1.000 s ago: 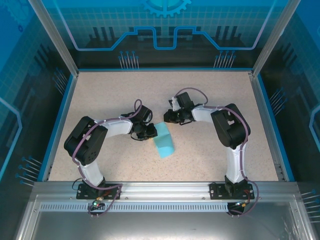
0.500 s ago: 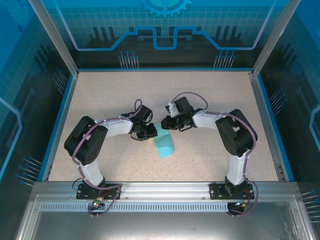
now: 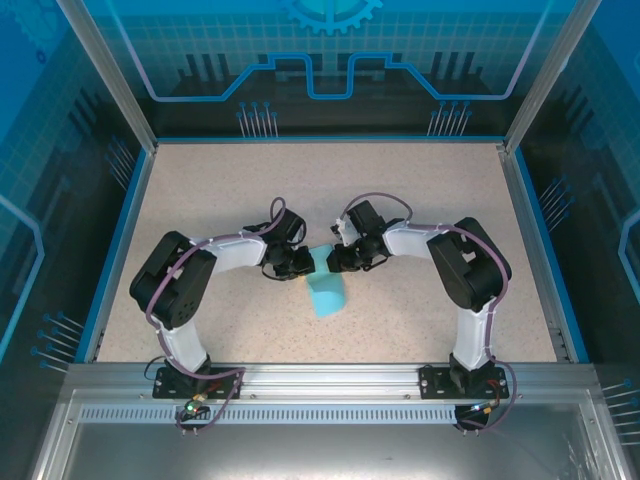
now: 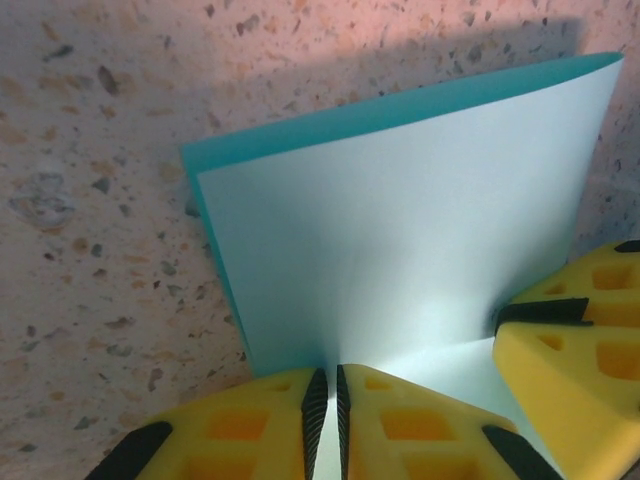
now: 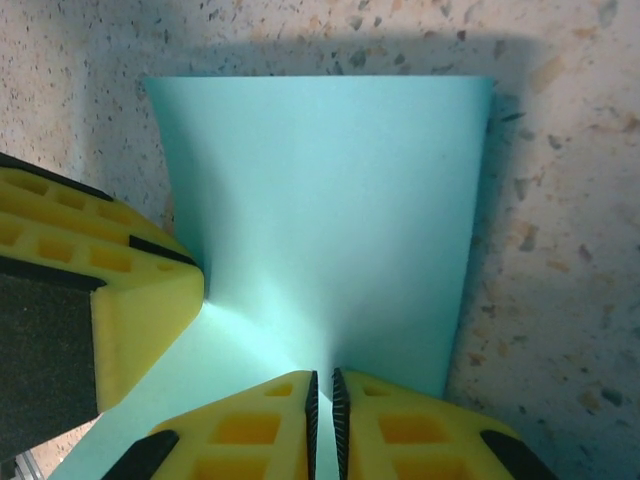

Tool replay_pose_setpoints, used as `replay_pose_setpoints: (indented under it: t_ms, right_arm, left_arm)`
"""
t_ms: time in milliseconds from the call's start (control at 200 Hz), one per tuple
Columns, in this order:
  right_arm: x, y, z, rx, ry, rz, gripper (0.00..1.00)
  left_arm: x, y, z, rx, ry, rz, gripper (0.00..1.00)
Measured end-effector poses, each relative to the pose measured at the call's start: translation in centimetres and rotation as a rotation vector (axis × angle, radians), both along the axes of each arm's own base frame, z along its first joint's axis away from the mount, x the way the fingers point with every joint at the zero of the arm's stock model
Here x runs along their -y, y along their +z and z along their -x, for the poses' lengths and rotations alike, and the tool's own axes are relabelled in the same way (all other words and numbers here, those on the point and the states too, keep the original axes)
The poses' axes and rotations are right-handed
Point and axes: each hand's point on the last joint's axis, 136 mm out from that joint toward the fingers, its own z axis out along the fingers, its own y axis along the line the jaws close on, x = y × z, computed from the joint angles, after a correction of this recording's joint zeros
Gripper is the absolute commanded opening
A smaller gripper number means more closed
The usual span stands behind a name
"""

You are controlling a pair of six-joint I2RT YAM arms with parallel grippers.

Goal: Fold a paper plane with a square sheet of paper (pick it up from the middle)
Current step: Fold the square sheet of paper in half at the center of the table.

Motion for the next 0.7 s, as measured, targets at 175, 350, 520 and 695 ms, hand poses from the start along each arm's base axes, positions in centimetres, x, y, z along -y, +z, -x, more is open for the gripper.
replay_pose_setpoints:
  t_ms: [175,350,520,695]
  right_arm:
    - [0.1,-0.1,0.3,0.006,0.029,0.003,0.15]
    - [0.2,-0.2,0.8,0.012,0.051,0.001,0.15]
    - [0.8,0.0,1.8,0.004,0.058,0.005,0.16]
    - [0.7,0.5,2.8,-0.02,0.049,0.012,0.16]
  left_arm:
    - [0.0,0.0,0.0,-0.006,-0.006,-0.013,0.17]
    - [0.0,0.0,-0.1,-0.011,-0.022,-0.023,0.17]
    - [0.0,0.0,-0.1,-0.014,-0.027,-0.027,0.17]
    - [0.0,-0.1,-0.1,-0.017,-0.028,-0.029,0.17]
